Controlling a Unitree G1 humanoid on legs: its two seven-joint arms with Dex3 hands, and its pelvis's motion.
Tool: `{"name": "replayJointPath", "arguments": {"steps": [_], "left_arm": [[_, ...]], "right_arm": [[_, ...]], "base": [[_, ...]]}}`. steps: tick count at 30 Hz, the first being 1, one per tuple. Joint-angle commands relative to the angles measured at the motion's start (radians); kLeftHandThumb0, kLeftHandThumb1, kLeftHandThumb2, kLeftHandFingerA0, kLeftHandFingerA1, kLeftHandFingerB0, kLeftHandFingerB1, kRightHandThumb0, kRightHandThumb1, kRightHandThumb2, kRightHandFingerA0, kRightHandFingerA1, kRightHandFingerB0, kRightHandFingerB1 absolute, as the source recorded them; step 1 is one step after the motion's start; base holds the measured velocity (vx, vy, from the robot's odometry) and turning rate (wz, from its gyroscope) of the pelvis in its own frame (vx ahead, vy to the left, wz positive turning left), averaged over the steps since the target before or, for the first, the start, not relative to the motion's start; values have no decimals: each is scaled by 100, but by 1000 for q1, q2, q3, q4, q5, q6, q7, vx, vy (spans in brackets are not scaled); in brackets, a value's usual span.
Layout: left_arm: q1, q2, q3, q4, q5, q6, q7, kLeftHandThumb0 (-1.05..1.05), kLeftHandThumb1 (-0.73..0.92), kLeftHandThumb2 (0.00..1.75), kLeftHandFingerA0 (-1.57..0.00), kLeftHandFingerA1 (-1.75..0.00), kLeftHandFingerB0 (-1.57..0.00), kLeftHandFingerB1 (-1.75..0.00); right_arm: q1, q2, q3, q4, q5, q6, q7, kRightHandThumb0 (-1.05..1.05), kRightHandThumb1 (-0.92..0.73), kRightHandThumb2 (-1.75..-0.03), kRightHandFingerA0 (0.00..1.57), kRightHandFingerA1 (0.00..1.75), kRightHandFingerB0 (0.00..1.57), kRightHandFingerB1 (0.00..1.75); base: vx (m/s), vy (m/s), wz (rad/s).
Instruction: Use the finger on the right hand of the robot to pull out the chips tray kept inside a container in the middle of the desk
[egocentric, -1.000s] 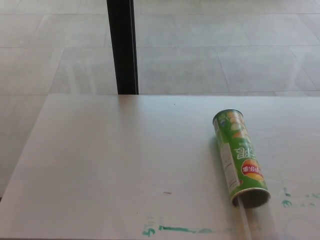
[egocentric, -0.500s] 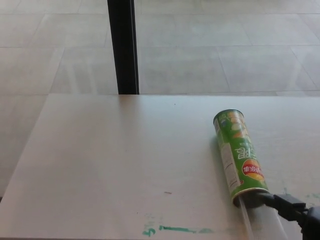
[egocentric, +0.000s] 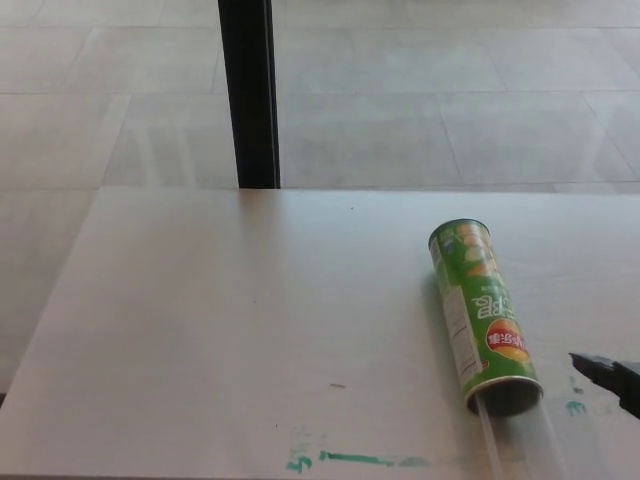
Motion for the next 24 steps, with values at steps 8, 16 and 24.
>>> {"name": "replayJointPath", "arguments": {"steps": [8,16,24], "left_arm": [[22,25,-4,2,6,-14,2,-48,71,61,-64,-69,-59,-56],[32,27,-1,3,3,-24,-10,-48,71,61,-63,-69,-61,-59],[22,24,4,10,-1,-10,0,-48,70,61,-65,-70,-61,-58]], "right_arm": [[144,53,-554,91,446,53,114,-1,-53,-56,81,116,0,29],[149,203,-679,385,490,-47,-19,-3,-51,-74,79,112,2,17],[18,334,-667,742,413,-99,-257,-3,-64,-60,70,122,5,29]], "base": [[0,0,0],[0,0,0],[0,0,0]]}}
